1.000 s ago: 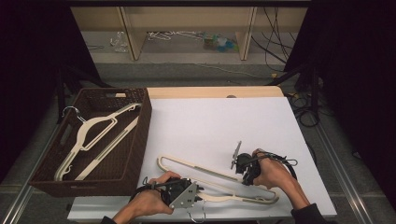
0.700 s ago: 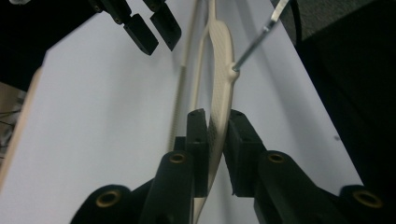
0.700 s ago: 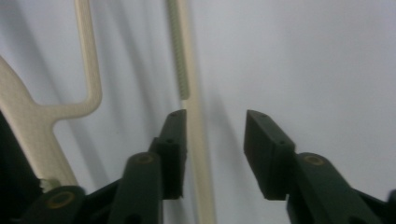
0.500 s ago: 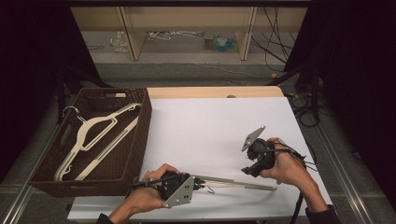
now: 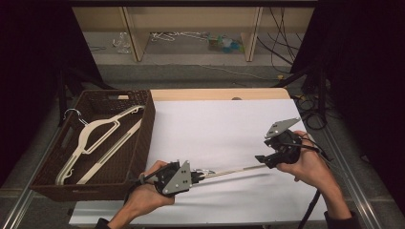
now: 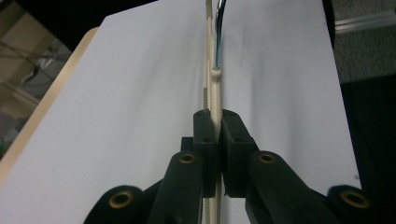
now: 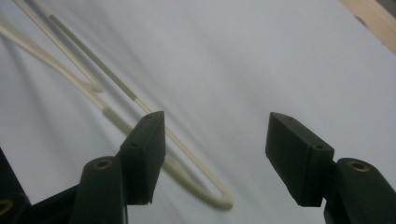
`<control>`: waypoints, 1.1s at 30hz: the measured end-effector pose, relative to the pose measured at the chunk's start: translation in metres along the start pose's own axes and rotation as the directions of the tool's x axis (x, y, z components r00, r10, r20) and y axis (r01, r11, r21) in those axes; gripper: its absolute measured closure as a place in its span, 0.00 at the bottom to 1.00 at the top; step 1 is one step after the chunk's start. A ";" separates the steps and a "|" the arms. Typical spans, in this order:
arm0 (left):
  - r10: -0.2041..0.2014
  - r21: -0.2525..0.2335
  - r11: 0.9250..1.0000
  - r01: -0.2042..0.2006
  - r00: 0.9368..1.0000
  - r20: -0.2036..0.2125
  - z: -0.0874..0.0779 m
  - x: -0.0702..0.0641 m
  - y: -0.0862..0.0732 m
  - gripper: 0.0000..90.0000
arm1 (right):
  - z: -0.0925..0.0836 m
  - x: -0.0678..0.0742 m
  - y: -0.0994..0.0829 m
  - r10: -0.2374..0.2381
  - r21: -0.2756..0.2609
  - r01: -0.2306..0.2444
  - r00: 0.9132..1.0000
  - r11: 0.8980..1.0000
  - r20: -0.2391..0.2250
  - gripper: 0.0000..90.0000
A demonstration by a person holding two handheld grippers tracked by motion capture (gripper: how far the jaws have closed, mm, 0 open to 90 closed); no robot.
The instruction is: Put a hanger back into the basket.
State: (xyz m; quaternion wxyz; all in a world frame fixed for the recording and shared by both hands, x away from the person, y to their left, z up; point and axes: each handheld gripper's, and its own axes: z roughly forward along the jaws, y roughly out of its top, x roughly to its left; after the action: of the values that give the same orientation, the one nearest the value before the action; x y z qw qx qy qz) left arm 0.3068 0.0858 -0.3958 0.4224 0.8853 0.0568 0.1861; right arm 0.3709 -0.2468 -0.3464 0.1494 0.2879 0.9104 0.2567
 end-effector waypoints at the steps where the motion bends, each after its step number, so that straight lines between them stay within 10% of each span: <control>1: -0.060 -0.015 0.998 0.060 0.998 -0.001 -0.002 0.002 -0.001 0.95 | -0.001 -0.003 -0.002 0.002 -0.031 -0.001 1.000 1.000 0.023 0.43; 16: -0.342 -0.090 0.936 0.340 0.940 -0.010 -0.030 0.020 -0.001 0.95 | -0.005 -0.010 -0.014 0.034 -0.030 -0.033 0.999 0.999 0.030 0.42; 23: -0.444 -0.198 0.876 0.439 0.896 0.020 -0.050 0.031 -0.002 0.95 | 0.002 -0.005 -0.022 0.069 -0.043 -0.068 0.997 0.997 0.036 0.33; 33: -0.520 -0.292 0.814 0.503 0.854 0.021 -0.072 0.048 -0.012 0.95 | 0.018 0.002 -0.030 0.136 -0.140 -0.130 0.990 0.982 0.038 0.30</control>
State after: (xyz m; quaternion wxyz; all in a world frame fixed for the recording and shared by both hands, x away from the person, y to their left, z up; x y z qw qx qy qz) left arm 0.3242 0.1580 -0.3497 0.5785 0.7608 0.2774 0.0983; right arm 0.3628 -0.2599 -0.3782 0.1728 0.3432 0.8655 0.3213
